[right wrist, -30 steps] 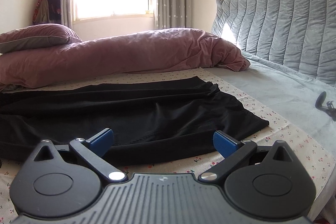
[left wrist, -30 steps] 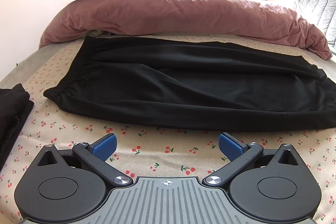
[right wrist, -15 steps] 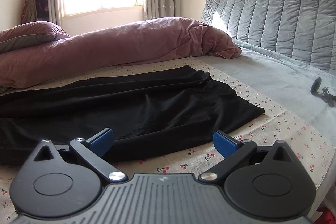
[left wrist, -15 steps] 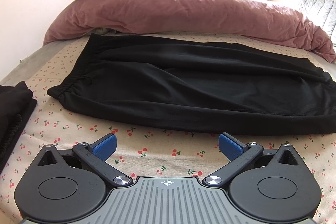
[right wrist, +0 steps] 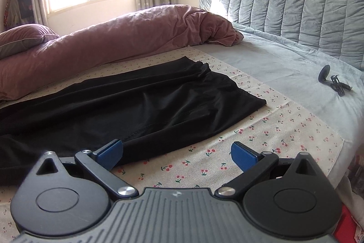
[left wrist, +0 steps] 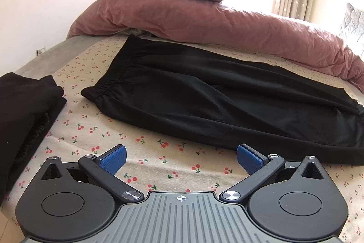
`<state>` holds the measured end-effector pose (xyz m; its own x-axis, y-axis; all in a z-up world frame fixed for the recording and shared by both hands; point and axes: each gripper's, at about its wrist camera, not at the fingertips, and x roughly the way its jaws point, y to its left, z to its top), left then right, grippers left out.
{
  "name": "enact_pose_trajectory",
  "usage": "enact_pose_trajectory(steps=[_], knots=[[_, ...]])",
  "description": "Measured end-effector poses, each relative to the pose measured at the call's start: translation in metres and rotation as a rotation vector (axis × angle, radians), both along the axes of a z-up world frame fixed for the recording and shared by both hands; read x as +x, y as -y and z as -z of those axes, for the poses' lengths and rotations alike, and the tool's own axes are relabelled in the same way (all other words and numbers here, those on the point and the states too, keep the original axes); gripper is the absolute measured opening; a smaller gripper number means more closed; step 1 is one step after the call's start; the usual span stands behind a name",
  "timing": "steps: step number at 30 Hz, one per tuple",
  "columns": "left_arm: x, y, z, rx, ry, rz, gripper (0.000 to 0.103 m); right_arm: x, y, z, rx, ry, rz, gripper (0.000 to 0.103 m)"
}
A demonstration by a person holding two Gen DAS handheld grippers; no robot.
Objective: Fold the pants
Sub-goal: 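Move both open grippers over the black pants toward the waistband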
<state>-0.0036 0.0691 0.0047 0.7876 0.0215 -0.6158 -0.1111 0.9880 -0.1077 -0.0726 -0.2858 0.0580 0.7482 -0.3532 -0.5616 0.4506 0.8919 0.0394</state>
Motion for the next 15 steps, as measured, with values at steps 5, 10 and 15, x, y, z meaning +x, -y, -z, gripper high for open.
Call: enact_pose_trajectory(steps=[5, 10, 15], knots=[[-0.001, -0.023, -0.004, -0.013, -0.002, -0.021, 0.103, -0.015, -0.006, -0.022, 0.123, -0.009, -0.005, 0.098], [0.004, -0.04, -0.01, -0.045, 0.009, -0.03, 0.103, -0.043, -0.032, -0.052, 0.141, 0.038, -0.122, 0.098], [0.011, -0.051, -0.01, -0.101, 0.008, -0.046, 0.103, -0.019, -0.007, -0.048, 0.221, 0.012, -0.102, 0.098]])
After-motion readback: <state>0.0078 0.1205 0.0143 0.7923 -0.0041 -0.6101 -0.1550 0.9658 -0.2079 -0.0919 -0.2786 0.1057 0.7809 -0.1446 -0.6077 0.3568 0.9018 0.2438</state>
